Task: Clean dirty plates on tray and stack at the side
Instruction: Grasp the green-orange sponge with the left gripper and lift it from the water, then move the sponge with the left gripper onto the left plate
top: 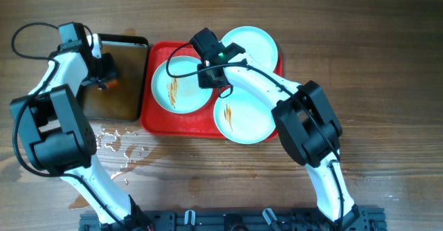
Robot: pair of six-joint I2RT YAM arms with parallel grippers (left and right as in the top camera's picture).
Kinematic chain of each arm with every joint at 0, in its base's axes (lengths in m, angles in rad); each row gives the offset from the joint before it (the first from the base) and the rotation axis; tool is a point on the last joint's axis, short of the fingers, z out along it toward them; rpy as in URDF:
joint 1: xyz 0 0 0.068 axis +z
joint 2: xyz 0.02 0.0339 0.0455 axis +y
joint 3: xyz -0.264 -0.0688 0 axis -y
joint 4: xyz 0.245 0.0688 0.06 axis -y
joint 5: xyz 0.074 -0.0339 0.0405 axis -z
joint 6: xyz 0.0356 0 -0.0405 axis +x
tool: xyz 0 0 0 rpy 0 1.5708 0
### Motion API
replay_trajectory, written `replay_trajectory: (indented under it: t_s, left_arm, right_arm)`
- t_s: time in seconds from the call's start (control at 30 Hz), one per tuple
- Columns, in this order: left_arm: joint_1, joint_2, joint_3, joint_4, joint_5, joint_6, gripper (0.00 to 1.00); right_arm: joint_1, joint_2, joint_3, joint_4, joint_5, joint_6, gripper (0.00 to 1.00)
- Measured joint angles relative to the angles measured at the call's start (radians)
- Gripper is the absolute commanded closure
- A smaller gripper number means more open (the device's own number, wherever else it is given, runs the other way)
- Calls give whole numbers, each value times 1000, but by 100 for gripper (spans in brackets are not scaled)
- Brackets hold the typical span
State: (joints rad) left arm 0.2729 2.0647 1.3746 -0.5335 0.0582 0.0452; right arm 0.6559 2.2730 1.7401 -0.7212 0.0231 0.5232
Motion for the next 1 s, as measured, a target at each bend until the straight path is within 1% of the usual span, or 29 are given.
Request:
replay_trajectory:
  t_s: [0.03, 0.3, 0.4, 0.53, 0.67, 0.87, 1.0]
  left_arm:
    - [0, 0, 0, 0, -1, -5, 96]
    - [-4, -8, 3, -18, -2, -6, 96]
    - [-21, -68, 3, -74, -1, -26, 96]
    - [-58, -202, 10, -189, 37, -59, 96]
    - [-87, -232, 19, -280, 94, -68, 96]
    - [-107, -232, 19, -289, 154, -74, 96]
    - [-142, -232, 19, -289, 180, -74, 96]
  right_arm:
    - [0, 0, 0, 0, 0, 0, 94]
    - [0, 0, 0, -4, 0, 0, 94]
    - [0, 0, 0, -9, 0, 0, 94]
    - [0, 0, 2, -22, -6, -4, 94]
    - [-12, 0, 2, -40, -72, -30, 93]
    - [-48, 0, 3, -76, -174, -53, 96]
    - [-57, 0, 3, -79, -200, -71, 96]
